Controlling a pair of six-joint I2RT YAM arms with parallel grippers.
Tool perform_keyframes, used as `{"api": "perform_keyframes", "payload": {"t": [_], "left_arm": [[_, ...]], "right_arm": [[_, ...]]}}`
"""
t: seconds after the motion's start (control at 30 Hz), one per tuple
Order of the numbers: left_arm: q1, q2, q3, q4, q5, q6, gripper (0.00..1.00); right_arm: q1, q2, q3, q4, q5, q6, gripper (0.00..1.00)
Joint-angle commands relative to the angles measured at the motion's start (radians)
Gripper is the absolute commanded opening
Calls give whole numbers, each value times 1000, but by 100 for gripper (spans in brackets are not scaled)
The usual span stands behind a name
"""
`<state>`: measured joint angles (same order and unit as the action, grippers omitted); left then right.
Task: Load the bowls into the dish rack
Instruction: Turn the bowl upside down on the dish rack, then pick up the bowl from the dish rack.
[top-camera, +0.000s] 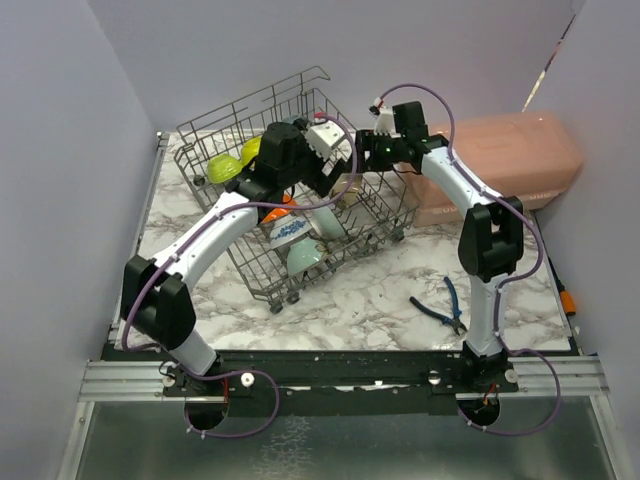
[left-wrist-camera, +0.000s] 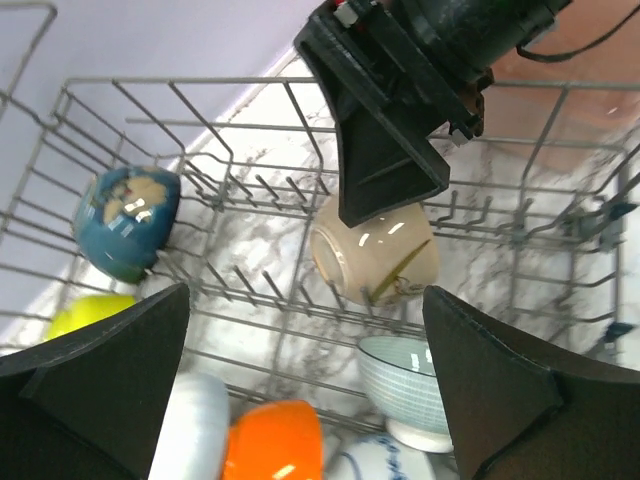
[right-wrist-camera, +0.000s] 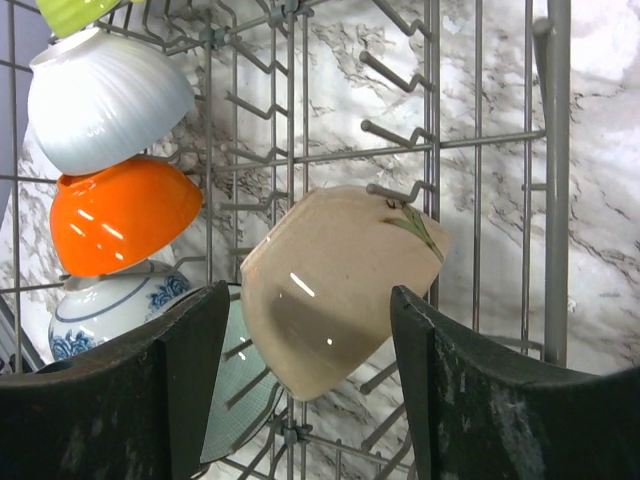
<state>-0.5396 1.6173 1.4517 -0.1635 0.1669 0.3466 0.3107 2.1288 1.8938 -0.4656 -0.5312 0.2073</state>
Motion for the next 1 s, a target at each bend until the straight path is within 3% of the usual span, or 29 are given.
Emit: {"api": "perform_keyframes", "payload": {"t": [0.0, 0.23, 0.33, 0.53, 0.63, 0.8, 0.97], "left_arm": [[4, -80, -92, -15, -65, -291, 99], [-2, -115, -158, -90, -133, -666, 99], [-9, -83, -154, -144, -152, -761, 99], [-28, 12, -98, -249, -159, -834, 99], [-28, 35, -64, -289, -236, -835, 99], [1, -1, -52, -289, -290, -824, 99], [100, -62, -84, -291, -244, -848, 99]], "right_arm": [[-15, -72, -48, -55, 55, -33, 70], [-15, -156, -122, -54, 104, -48, 73], [-15, -194, -157, -50, 108, -46, 74], [-12, -248, -185, -64, 81, -64, 74], [3, -255, -193, -78, 2, -84, 73], [84, -226, -192, -100, -85, -113, 65], [145, -186, -175, -114, -132, -117, 55]]}}
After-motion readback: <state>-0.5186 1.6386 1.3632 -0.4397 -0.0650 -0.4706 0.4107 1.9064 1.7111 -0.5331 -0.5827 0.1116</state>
